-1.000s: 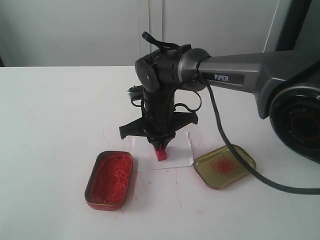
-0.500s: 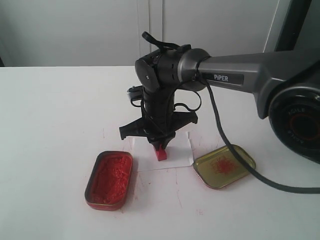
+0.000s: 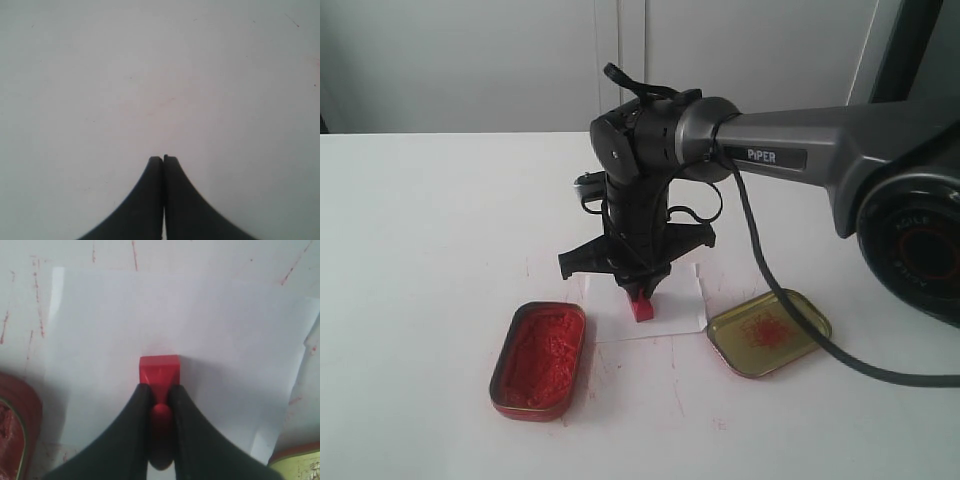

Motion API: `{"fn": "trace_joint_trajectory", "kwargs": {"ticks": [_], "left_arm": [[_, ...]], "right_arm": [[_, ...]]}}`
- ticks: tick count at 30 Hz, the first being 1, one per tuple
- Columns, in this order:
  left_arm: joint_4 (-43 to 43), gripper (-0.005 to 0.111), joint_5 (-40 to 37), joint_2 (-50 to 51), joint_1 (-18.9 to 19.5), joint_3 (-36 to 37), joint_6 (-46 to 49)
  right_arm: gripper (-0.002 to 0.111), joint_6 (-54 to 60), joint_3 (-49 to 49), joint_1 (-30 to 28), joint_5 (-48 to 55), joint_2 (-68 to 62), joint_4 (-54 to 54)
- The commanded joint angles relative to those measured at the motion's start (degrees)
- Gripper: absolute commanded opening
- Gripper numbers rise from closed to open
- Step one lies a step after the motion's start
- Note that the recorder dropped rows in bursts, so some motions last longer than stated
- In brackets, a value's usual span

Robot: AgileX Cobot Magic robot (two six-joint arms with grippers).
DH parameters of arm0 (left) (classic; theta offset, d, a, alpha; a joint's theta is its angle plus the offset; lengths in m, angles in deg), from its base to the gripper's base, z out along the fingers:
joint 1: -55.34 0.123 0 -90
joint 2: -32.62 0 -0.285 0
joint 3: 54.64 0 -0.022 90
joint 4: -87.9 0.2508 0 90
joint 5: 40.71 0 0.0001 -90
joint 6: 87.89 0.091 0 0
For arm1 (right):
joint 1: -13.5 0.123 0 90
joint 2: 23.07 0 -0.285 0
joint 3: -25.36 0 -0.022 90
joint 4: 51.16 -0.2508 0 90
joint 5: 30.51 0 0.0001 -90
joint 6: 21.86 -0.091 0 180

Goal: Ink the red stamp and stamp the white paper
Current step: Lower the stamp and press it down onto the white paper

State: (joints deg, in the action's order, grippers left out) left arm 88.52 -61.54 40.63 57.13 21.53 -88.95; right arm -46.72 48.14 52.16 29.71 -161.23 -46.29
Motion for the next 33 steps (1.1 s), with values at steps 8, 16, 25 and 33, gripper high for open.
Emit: {"fn": "trace_joint_trajectory", "kwargs": {"ticks": [8, 16, 25, 33], "left_arm": [[-0.17, 0.000, 0.00, -0.23, -0.44, 0.43, -0.17], [-0.17, 0.000, 0.00, -0.23, -0.44, 0.43, -0.17], [-0.17, 0.000, 0.00, -0.23, -0.44, 0.43, -0.17], [-0.17, 0.000, 0.00, -0.23, -0.44, 0.43, -0.17]], "right_arm": [[0.000, -0.94, -2.80, 0.15, -1.61, -1.57, -1.22], [0.000, -0.94, -2.80, 0.15, -1.79, 2.03, -1.22], [0.000, -0.94, -2.80, 0.15, -2.34, 5.95, -1.22], [0.000, -0.94, -2.80, 0.15, -2.19, 7.79, 0.03]]}}
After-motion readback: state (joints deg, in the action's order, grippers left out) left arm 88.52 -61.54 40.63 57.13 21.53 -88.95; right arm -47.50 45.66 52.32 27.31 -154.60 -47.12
